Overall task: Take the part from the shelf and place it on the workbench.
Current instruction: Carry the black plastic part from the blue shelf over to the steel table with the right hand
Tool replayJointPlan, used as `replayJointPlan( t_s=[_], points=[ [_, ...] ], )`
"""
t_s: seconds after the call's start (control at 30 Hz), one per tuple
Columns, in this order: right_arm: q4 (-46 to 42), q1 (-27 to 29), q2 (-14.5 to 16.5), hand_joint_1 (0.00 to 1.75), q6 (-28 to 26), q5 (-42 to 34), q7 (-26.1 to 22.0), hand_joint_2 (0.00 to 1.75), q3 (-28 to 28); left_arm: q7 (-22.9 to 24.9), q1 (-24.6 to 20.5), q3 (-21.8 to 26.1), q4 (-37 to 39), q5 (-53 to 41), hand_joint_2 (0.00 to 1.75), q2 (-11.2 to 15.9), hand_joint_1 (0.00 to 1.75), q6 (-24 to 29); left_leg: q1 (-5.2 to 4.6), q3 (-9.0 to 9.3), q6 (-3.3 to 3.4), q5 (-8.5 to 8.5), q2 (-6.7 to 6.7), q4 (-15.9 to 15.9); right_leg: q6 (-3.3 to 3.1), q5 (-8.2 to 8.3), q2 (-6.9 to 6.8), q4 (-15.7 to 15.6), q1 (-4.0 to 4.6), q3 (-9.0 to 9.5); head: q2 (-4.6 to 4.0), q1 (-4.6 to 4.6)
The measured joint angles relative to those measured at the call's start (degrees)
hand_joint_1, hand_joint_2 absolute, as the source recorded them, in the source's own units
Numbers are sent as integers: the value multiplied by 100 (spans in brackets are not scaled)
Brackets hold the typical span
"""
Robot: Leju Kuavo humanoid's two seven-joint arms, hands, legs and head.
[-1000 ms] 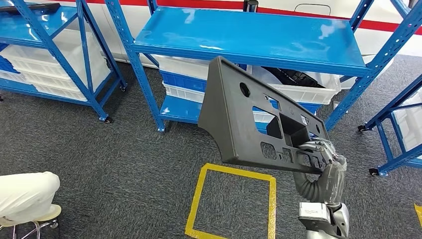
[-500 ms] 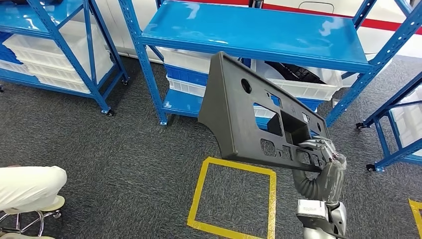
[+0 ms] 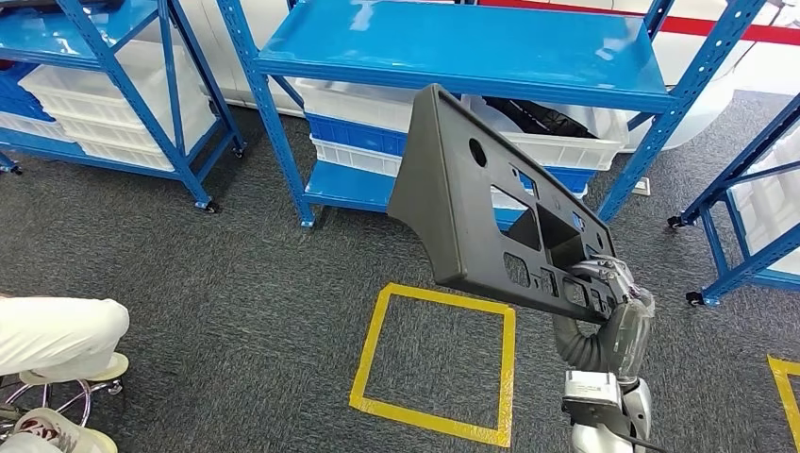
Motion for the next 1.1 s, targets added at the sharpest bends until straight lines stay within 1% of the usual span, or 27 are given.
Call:
replayJointPlan(
  t_s=[0.03,0.07,0.1,0.17,0.2,0.27,0.3,0.33,0.37,0.43,0.47,0.5,0.53,0.57,0.6,0.63,0.67,0.7,0.77,0.8,0.83,0.87,0.93,0.97,1.0,1.03,1.1],
  points=[
    [8,-2,10,175,0,-1,-1,175,1,-3,-2,0,0,5,175,-1,0,1,-5,181,36,151,-1,-152,1,60,2,1,21,-72,0,-1],
    [13,-5,24,175,0,-2,-1,175,1,-5,-9,0,0,10,175,-1,0,3,-18,464,91,294,-5,-487,6,121,5,1,35,-134,0,0],
    [15,-10,40,175,0,-4,-2,175,1,-8,-20,0,-1,12,175,3,0,5,-38,786,151,341,-6,-924,22,179,8,1,51,-185,0,1],
    [16,-35,66,175,-2,-5,-2,175,1,-12,-46,0,-1,12,175,8,0,13,-95,1226,217,285,-11,-1594,82,287,1,-14,43,-228,0,5],
    [17,-51,78,175,-2,-6,-3,175,6,-13,-54,0,-1,14,175,9,0,20,-128,1288,234,256,-10,-1740,127,347,-6,-34,28,-236,0,-4],
    [22,-77,98,175,-3,-9,-4,175,20,-13,-55,1,2,21,175,0,0,39,-153,1209,278,405,9,-1834,204,445,-8,-82,7,-262,0,-22],
    [27,-88,105,175,-3,-13,-4,175,26,-13,-56,1,3,26,175,-4,0,52,-143,1141,312,509,22,-1882,208,374,-2,-40,17,-309,0,-23],
    [33,-99,110,175,-2,-17,-4,175,31,-12,-57,2,4,28,175,-7,0,66,-123,1057,346,621,40,-1928,187,198,4,86,28,-386,0,-3],
    [42,-111,111,175,-1,-22,-4,175,35,-13,-59,3,4,31,175,-9,0,80,-104,969,365,726,58,-1953,149,-85,7,343,27,-471,0,15],
    [62,-127,116,175,2,-29,-4,175,48,-13,-56,4,5,33,175,-10,0,97,-102,762,372,903,69,-1956,127,-604,8,1078,9,-607,0,49],
    [75,-129,117,175,2,-32,-4,175,52,-14,-55,4,5,34,175,-14,0,99,-100,653,353,994,75,-1951,172,-699,8,1412,-5,-604,0,52],
    [87,-129,118,175,2,-36,-4,175,56,-14,-55,4,6,34,175,-17,0,101,-95,545,335,1082,82,-1944,245,-662,7,1601,-20,-544,0,52],
    [96,-130,119,175,2,-38,-4,175,57,-14,-55,4,7,34,175,-21,0,102,-86,438,313,1166,88,-1934,328,-535,7,1598,-35,-398,0,52],
    [103,-133,119,175,2,-40,-4,175,58,-14,-54,4,7,34,175,-23,0,102,-75,323,285,1247,93,-1917,397,-397,6,1391,-55,-152,0,52],
    [107,-141,120,175,2,-40,-4,175,59,-14,-55,4,7,34,175,-25,0,102,-69,224,250,1316,93,-1884,425,-361,5,997,-75,182,0,51],
    [109,-154,125,175,2,-40,-4,175,61,-14,-56,5,7,34,175,-27,0,103,-72,134,213,1376,92,-1843,407,-435,8,492,-69,556,0,54],
    [110,-168,131,175,3,-40,-4,175,62,-14,-55,5,7,34,175,-28,0,103,-77,76,173,1432,91,-1812,357,-548,10,81,-60,825,0,40],
    [113,-183,138,175,3,-41,-4,175,62,-14,-55,5,7,34,175,-30,0,105,-82,47,135,1487,90,-1792,295,-662,13,-194,-41,984,-1,28],
    [122,-198,147,175,6,-43,-4,175,64,-15,-47,6,7,34,175,-31,0,111,-67,27,73,1583,84,-1796,177,-666,8,-272,-34,966,-2,-7],
    [129,-202,150,175,9,-43,-4,175,66,-15,-42,7,7,34,175,-29,0,114,-51,5,46,1538,75,-1763,129,-621,-2,-256,-46,929,-2,-11],
    [137,-205,156,175,14,-44,-4,175,68,-15,-34,9,7,35,175,-27,0,116,-38,-40,18,1345,64,-1632,76,-563,-13,-247,-60,879,-2,-19],
    [146,-209,163,175,20,-46,-3,175,69,-15,-28,10,7,36,175,-26,0,117,-27,-107,-10,1048,55,-1387,31,-496,-23,-244,-73,822,-2,-23],
    [159,-218,176,175,33,-51,-2,175,73,-15,-22,13,7,39,175,-25,0,119,-24,-260,-54,388,46,-629,-22,-356,-31,-232,-42,684,-2,-24],
    [167,-222,180,175,43,-54,-2,175,75,-15,-22,14,7,41,175,-25,0,119,-24,-297,-60,240,44,-288,-28,-290,-32,-221,-28,608,-2,-25],
    [175,-225,183,175,56,-56,-2,175,78,-15,-23,16,7,42,175,-25,0,120,-24,-279,-56,220,42,-72,-25,-234,-32,-204,-15,527,-2,-24],
    [184,-226,186,175,68,-60,-2,175,80,-16,-23,18,7,43,175,-25,0,120,-26,-157,-34,322,37,-61,-17,-185,-31,-176,-3,434,-2,-26],
    [192,-229,200,175,86,-67,-1,175,82,-20,-24,20,7,44,175,-25,0,121,-40,338,54,574,14,-577,5,-112,-27,-117,15,285,-2,-27]
  ],
)
